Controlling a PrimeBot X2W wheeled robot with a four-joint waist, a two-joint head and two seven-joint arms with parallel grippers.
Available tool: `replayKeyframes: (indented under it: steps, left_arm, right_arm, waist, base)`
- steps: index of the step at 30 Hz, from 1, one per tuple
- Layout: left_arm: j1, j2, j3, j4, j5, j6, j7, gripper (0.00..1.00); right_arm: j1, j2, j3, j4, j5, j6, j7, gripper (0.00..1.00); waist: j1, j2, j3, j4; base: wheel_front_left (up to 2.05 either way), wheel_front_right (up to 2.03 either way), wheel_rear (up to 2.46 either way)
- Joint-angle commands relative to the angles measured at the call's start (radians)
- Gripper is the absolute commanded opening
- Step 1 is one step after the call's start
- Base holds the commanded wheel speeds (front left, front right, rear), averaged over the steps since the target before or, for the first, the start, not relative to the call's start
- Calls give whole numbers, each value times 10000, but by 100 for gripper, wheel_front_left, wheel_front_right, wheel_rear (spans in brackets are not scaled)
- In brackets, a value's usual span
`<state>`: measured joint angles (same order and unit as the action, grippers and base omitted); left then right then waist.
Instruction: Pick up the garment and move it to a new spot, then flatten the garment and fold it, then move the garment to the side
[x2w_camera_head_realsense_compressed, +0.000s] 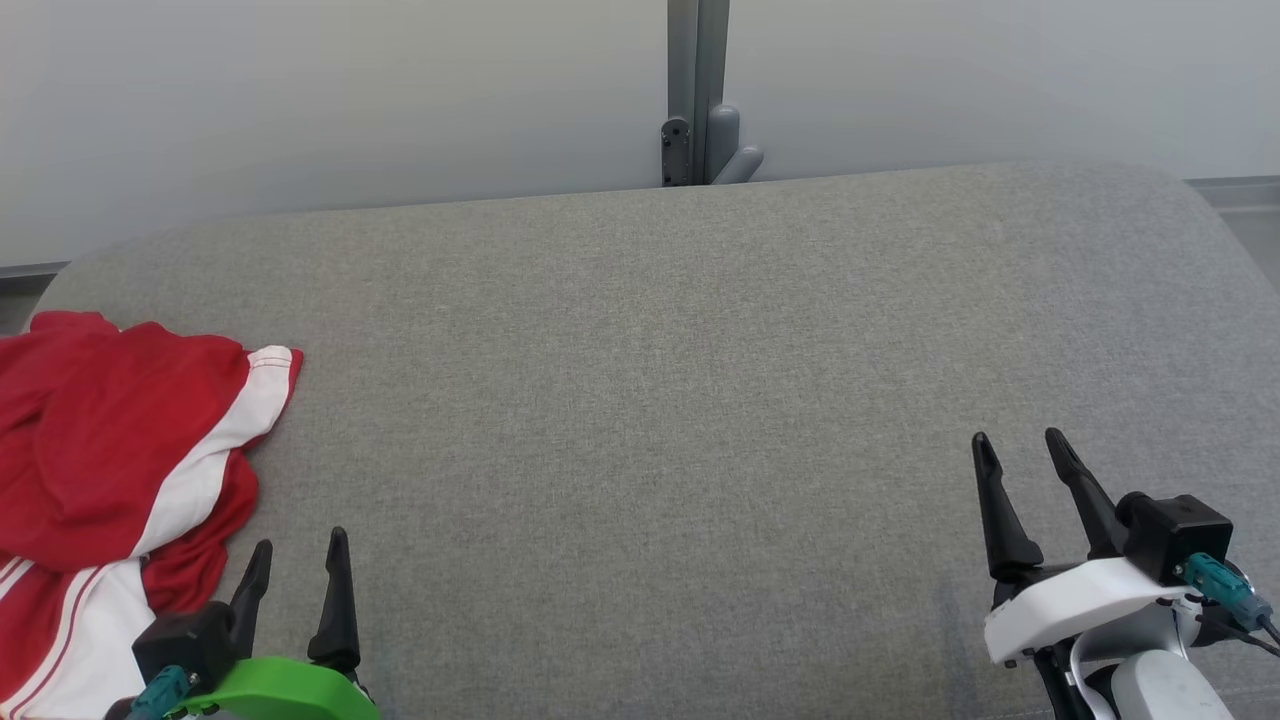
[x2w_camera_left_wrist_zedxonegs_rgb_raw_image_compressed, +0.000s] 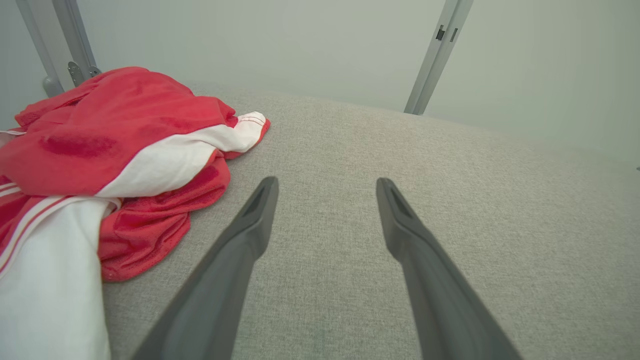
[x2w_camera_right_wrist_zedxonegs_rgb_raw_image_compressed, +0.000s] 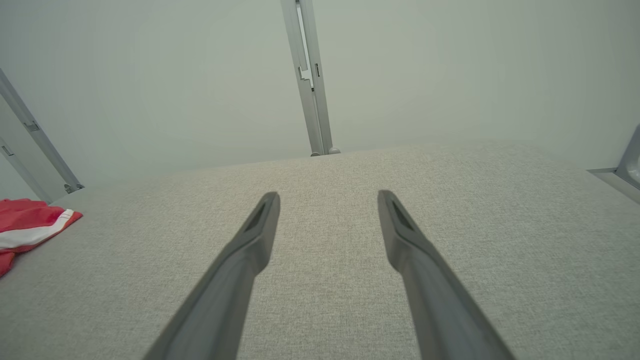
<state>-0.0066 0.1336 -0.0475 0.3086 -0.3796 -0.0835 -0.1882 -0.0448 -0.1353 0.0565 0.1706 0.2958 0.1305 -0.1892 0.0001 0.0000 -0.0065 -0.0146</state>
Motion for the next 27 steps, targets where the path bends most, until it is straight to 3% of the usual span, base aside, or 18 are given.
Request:
replayKeyframes:
  steps: [1, 27]
  left_arm:
    - [44, 55, 35, -13, 229, -25, -113, 100]
    - [135, -125, 323, 367, 2020, -163, -606, 100]
  right_arm:
    - [60, -46, -15, -56, -248, 2, -107, 100]
    - [280, 66, 21, -119, -1907, 2, -608, 100]
  waist:
    - [-1, 0, -4, -3]
    - [-1, 0, 29, -28]
  base:
    - [0, 0, 0]
    - [0, 0, 0]
